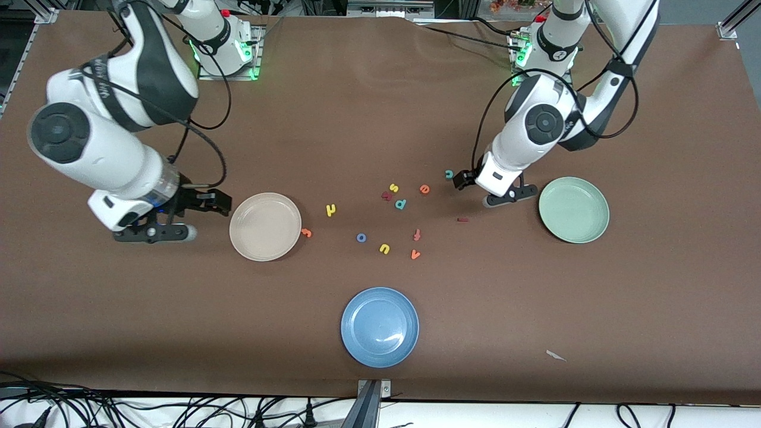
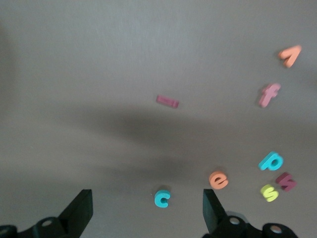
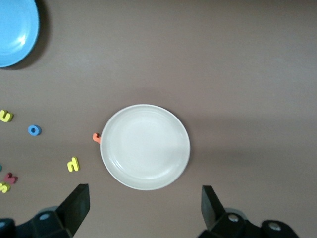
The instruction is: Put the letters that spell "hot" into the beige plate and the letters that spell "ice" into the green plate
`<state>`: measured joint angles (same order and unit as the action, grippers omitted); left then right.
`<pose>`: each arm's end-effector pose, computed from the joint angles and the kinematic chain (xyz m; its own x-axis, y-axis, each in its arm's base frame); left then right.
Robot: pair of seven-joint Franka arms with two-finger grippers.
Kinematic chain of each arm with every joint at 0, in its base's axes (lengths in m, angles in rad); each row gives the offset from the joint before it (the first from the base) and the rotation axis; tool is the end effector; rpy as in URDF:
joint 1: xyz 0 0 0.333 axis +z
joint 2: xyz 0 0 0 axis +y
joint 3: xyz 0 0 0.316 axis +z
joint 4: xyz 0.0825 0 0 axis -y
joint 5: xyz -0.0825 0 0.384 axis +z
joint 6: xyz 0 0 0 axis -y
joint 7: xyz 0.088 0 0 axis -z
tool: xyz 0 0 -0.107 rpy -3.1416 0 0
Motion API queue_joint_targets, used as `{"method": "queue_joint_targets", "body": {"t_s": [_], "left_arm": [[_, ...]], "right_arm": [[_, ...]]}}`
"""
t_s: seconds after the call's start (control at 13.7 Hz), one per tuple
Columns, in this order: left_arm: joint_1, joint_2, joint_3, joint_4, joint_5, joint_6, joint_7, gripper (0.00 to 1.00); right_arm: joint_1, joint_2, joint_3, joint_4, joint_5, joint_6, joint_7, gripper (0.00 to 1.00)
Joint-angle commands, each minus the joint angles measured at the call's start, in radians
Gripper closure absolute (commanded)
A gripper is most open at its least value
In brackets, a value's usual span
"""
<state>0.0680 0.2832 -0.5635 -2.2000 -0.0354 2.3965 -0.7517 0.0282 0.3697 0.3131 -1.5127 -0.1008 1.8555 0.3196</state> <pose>0.4834 -0.2611 0.2696 0.9469 0.2830 -0.1526 0.2988 -0.9498 0.0924 0.6380 0.1892 0.4590 0.9994 0.0312 -0.0129 0.0310 -0.9995 -0.0116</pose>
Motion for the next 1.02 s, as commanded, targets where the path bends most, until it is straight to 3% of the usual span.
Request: {"method": "queue_joint_targets", "body": {"t_s": [0.0,0.44,0.73,0.95], "left_arm": [[-0.042,0.031,0.002,-0.010,0.015,0.023,-0.049,0.06],[-0.066,0.169,-0.001,0.003,0.323,0.092,-0.337,0.10],[-0.091,0.200,-0.001,0.003,0.330,0.115,-0.360,0.19],[-0.091,0.232,-0.001,0.017,0.325,0.116,-0.362,0.29]], "right_arm": [[-0.007,0.072,0.055,-0.003,-0.063,0.103,0.079,0.00],[0.106,0.204,0.072,-0.008,-0.226,0.189,0.249,0.00],[0.171,0.276,0.072,0.000,-0.324,0.237,0.470,0.00],[0.193,0.316,0.072,0.000,-0.342,0.301,0.556,0.00]]}}
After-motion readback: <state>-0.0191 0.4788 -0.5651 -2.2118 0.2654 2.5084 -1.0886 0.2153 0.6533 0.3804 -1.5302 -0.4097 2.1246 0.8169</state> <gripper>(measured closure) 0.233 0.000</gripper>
